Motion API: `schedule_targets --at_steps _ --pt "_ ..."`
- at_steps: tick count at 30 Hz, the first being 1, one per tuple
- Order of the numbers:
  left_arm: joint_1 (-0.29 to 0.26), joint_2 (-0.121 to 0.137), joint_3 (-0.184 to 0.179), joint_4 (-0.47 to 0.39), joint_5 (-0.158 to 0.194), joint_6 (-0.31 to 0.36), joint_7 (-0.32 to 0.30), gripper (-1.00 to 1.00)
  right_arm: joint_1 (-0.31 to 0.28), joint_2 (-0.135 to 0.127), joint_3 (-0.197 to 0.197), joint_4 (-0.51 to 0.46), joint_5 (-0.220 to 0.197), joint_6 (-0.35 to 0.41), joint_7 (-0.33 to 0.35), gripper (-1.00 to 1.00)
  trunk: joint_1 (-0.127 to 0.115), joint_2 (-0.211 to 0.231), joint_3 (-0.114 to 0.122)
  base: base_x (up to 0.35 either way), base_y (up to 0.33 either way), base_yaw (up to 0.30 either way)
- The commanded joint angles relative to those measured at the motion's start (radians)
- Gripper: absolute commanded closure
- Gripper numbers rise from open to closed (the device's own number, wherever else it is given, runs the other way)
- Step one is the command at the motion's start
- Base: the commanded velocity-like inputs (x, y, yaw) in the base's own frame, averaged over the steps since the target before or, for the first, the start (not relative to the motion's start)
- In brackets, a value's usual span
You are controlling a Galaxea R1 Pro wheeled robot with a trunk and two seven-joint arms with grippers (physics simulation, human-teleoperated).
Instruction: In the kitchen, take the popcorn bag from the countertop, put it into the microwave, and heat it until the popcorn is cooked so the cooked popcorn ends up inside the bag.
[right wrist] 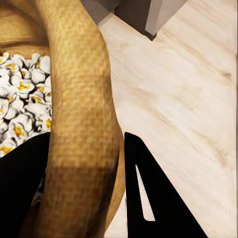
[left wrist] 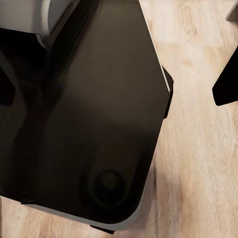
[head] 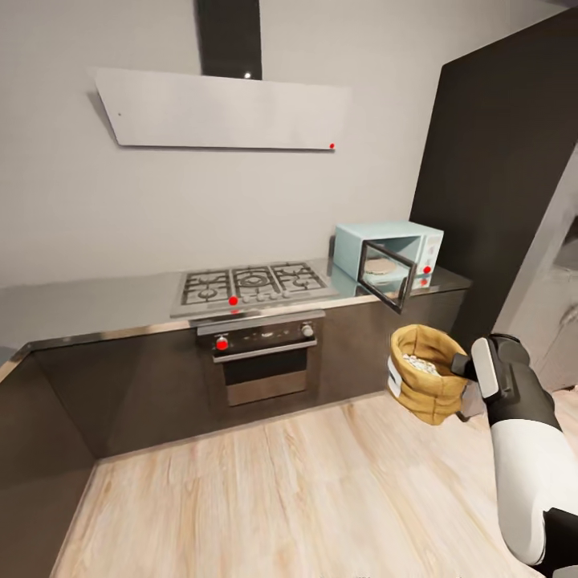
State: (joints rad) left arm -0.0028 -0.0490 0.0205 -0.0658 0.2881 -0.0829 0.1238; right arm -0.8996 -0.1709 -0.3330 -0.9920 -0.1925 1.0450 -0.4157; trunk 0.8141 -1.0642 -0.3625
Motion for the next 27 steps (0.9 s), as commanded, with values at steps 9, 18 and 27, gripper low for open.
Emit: schedule_targets --at_steps 9,18,27 --pt "0.0 0.0 0.002 -0.002 0.003 -0.003 -0.003 -1.0 -0.001 0.0 0.001 0.0 -0.012 0.002 -0.009 1.0 0.0 -0.001 -0.001 0.0 0.0 -0.295" --pt "0.0 0.0 -0.005 0.001 -0.002 0.002 -0.004 -1.0 -0.001 0.009 0.007 -0.001 -0.013 0.002 -0.009 1.0 0.0 -0.001 -0.001 0.058 -0.011 -0.276" --pt "0.0 0.0 -0.01 0.001 -0.006 0.007 -0.004 -1.0 -0.001 0.015 0.006 -0.026 -0.019 0.002 -0.008 1.0 0.0 -0.001 -0.001 0.3 -0.076 -0.014"
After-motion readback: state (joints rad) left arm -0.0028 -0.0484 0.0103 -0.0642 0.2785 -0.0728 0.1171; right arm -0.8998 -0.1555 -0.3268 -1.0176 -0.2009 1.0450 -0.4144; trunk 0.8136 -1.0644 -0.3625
